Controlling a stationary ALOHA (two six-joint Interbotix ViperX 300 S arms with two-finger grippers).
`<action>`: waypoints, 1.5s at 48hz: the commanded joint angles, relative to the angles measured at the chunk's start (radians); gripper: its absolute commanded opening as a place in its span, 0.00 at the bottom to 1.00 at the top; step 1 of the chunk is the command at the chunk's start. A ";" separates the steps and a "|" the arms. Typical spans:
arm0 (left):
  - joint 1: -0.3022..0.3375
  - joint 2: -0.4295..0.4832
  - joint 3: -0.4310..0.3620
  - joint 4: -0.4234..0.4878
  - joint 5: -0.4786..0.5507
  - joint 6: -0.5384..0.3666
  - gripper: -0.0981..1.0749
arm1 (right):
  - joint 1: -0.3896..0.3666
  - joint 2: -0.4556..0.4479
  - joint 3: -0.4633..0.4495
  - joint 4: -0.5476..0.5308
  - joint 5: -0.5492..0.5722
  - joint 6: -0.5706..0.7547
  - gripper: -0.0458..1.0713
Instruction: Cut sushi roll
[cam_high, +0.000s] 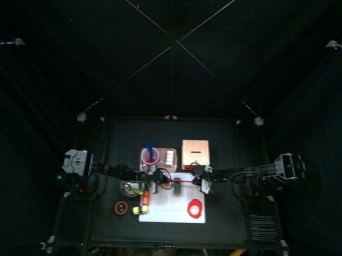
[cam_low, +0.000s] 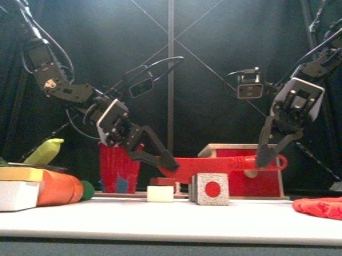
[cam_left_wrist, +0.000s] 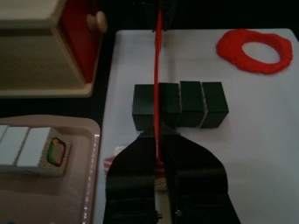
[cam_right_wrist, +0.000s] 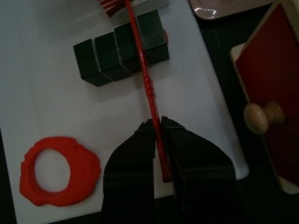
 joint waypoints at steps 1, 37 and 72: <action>0.005 -0.009 0.002 -0.009 0.015 -0.002 0.37 | 0.000 -0.029 -0.025 0.005 0.005 0.008 0.20; -0.003 0.044 -0.002 -0.075 0.106 -0.002 0.37 | 0.026 0.140 -0.043 0.037 -0.026 0.008 0.20; -0.046 -0.051 -0.032 -0.072 0.164 0.003 0.37 | 0.074 -0.118 -0.043 0.063 0.044 0.006 0.20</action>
